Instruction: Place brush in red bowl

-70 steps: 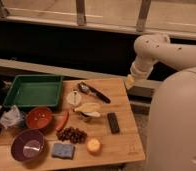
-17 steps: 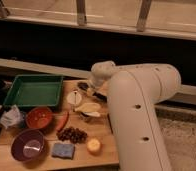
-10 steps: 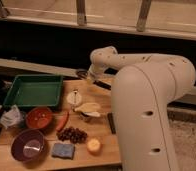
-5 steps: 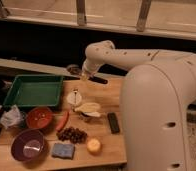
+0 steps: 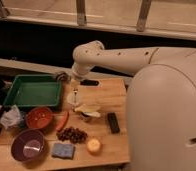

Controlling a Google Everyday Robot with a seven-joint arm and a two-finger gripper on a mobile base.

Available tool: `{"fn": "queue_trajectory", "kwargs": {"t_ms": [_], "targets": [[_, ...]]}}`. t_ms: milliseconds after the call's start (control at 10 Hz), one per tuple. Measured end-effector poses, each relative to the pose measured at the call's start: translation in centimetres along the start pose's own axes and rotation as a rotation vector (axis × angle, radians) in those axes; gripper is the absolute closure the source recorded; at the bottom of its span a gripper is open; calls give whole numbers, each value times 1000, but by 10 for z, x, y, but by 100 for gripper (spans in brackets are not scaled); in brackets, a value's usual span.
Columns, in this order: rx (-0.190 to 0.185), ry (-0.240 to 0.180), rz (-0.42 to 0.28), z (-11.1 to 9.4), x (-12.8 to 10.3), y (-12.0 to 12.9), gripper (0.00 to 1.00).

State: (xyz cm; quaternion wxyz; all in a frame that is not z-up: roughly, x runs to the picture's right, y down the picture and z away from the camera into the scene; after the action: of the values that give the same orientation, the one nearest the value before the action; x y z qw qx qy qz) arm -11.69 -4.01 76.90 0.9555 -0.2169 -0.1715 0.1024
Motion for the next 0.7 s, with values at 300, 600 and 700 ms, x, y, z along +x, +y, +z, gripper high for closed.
{"fn": "queue_trajectory", "kwargs": {"t_ms": [300,600,700], "targets": [[-97,1,-81,2,-25,39,100],[-188,3,-153,9,-47,77,100],[-185,7,-151,9,-44,75,100]]}}
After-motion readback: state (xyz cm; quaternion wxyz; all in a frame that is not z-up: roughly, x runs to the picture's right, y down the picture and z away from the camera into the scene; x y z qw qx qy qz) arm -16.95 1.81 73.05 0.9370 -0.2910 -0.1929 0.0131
